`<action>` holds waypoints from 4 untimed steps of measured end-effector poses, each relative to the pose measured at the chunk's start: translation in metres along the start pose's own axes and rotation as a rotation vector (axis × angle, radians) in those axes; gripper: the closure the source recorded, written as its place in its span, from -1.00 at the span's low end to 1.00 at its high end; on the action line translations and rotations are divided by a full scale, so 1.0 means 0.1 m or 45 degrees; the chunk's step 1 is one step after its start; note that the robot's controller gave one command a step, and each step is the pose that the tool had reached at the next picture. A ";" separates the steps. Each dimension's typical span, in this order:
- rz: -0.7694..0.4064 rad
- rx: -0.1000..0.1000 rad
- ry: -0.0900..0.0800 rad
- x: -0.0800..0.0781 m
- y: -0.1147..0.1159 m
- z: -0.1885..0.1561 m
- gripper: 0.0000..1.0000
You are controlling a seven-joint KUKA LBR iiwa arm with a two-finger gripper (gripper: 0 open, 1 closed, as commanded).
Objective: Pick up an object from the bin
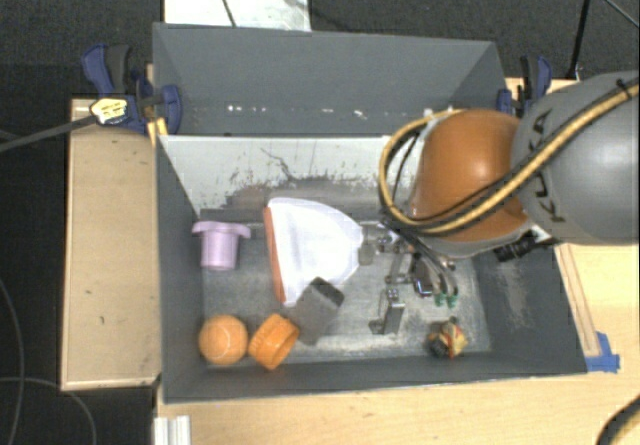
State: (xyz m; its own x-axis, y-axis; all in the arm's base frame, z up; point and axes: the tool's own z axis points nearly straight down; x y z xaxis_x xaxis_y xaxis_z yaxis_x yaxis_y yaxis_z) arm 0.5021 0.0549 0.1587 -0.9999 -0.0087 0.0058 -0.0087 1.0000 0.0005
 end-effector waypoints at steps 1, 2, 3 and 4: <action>0.002 -0.001 -0.010 -0.02 0.00 -0.04 -1.00; 0.068 -0.002 -0.020 -0.09 0.20 0.47 -1.00; -0.136 0.001 -0.005 -0.01 0.29 0.74 -1.00; -0.378 0.001 -0.011 -0.05 0.30 0.80 -1.00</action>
Offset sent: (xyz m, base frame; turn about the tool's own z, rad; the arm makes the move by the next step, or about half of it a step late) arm 0.0087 0.0349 -0.0887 0.0824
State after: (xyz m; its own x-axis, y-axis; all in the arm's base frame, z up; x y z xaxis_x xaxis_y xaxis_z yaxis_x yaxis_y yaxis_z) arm 0.5061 0.0853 0.0792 -0.9537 -0.3008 -0.0030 -0.3008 0.9537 0.0001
